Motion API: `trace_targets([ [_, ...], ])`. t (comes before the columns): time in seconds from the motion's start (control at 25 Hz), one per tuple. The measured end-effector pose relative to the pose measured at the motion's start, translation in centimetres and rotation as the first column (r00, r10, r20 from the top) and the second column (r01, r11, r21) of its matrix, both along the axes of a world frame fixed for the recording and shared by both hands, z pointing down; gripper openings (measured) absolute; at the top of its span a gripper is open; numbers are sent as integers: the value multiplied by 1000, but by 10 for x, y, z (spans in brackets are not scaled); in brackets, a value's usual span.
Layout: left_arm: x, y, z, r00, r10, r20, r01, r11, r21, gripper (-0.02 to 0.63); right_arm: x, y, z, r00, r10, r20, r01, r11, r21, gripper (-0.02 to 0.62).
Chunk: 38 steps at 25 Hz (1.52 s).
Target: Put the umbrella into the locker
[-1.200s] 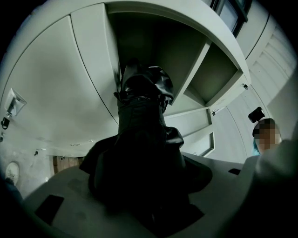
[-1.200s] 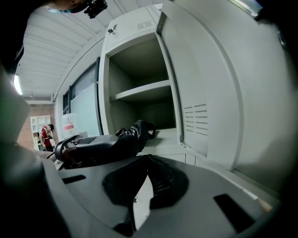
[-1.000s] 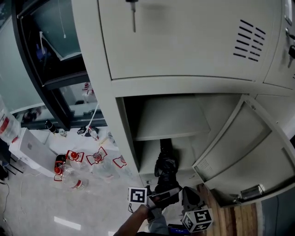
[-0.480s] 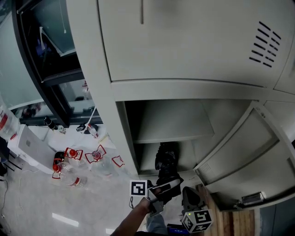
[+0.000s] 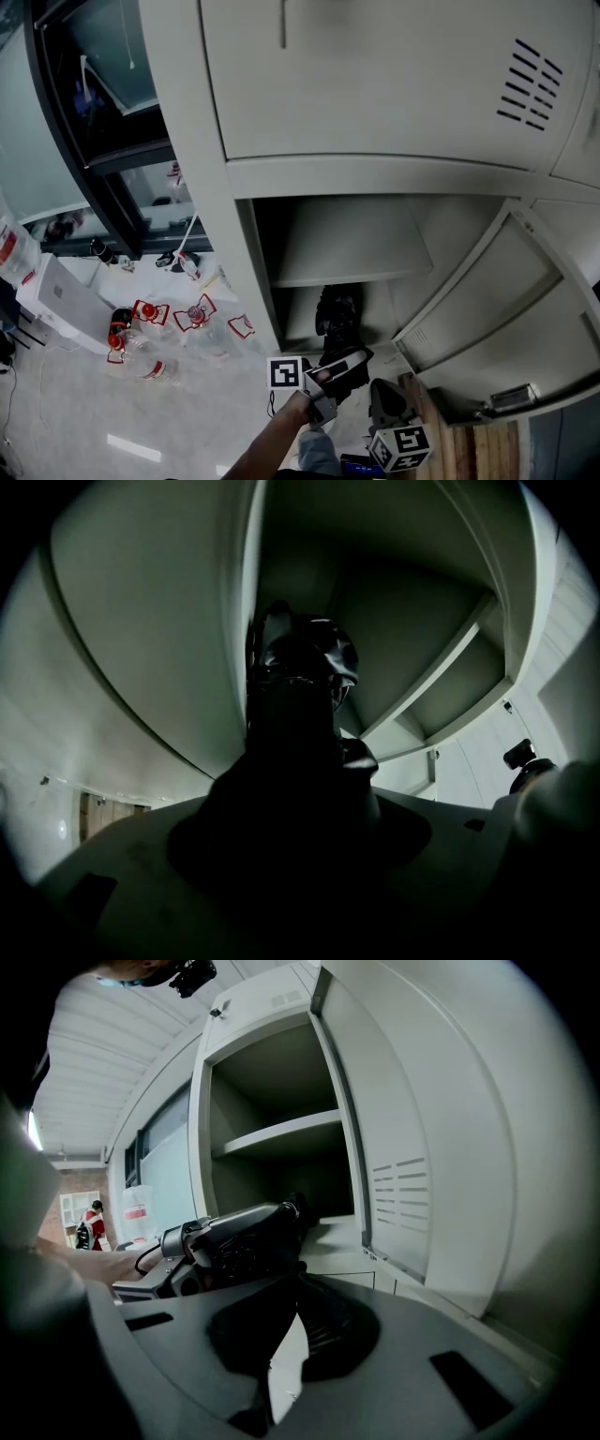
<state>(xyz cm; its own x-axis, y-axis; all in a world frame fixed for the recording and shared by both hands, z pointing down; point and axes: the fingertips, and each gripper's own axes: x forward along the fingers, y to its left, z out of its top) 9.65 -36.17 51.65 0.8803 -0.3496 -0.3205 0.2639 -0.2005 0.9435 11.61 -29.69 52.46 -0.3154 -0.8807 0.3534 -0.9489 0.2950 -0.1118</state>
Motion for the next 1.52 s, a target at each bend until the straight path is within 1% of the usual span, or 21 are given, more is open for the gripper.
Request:
trace_targets([
  [0.12, -5, -1, 4, 997, -14, 71, 13, 1000, 11, 337, -2, 4, -4, 1000, -5, 4, 5, 1000, 8, 2],
  [0.24, -13, -3, 12, 984, -36, 173, 30, 999, 33, 344, -5, 8, -7, 1000, -12, 7, 12, 1000, 16, 0],
  [0.36, -19, 0, 9, 977, -68, 201, 59, 997, 50, 344, -10, 14, -11, 1000, -23, 7, 22, 999, 27, 0],
  [0.48, -31, 7, 13, 958, -98, 271, 83, 994, 69, 344, -11, 20, -17, 1000, -22, 16, 21, 999, 44, 0],
  [0.6, -46, 24, 13, 941, -116, 318, 87, 991, 105, 344, -10, 27, -25, 999, -17, 30, 15, 998, 68, 0],
  [0.72, -61, 42, 12, 906, -182, 382, 123, 977, 174, 342, -8, 32, -30, 1000, -15, -7, 16, 997, 81, 2],
  [0.8, -67, 54, 13, 867, -214, 449, 110, 963, 247, 333, -9, 35, -32, 1000, -17, -24, 19, 996, 88, 0],
  [0.84, -69, 60, 14, 844, -230, 484, 98, 955, 281, 305, -10, 37, -34, 999, -18, -26, 21, 995, 95, 0],
  [0.92, -75, 67, 12, 805, -274, 526, 96, 935, 341, 199, -13, 40, -38, 999, -22, -30, 26, 994, 108, 2],
  [0.96, -79, 69, 9, 792, -302, 531, 105, 924, 368, 180, -15, 42, -40, 999, -25, -32, 29, 993, 114, 0],
  [1.0, -83, 71, 5, 781, -329, 530, 117, 912, 392, 139, -17, 44, -41, 999, -29, -34, 33, 992, 120, 0],
  [1.04, -87, 72, 2, 770, -355, 531, 128, 900, 416, 112, -20, 46, -42, 999, -31, -35, 36, 991, 126, 2],
  [1.08, -92, 73, -3, 755, -382, 533, 139, 887, 440, 103, -21, 48, -44, 999, -33, -32, 37, 990, 133, 2],
  [1.16, -101, 76, -9, 722, -435, 539, 152, 859, 489, 62, -24, 52, -49, 999, -30, -10, 31, 987, 155, 0],
  [1.24, -104, 81, -12, 685, -470, 558, 130, 831, 541, 33, -26, 55, -55, 1000, -26, 12, 23, 984, 178, 0],
  [1.32, -103, 87, -13, 644, -493, 584, 76, 802, 593, 28, -27, 57, -58, 1000, -25, -4, 25, 981, 191, 0],
  [1.36, -103, 90, -14, 632, -503, 590, 59, 790, 611, 28, -28, 58, -58, 999, -26, -20, 30, 981, 192, 0],
  [1.4, -103, 92, -15, 624, -513, 589, 52, 780, 624, 28, -29, 60, -58, 999, -27, -36, 33, 981, 193, 0],
  [1.52, -102, 96, -20, 619, -530, 580, 51, 764, 643, 20, -29, 62, -59, 998, -26, -57, 37, 981, 192, 0],
])
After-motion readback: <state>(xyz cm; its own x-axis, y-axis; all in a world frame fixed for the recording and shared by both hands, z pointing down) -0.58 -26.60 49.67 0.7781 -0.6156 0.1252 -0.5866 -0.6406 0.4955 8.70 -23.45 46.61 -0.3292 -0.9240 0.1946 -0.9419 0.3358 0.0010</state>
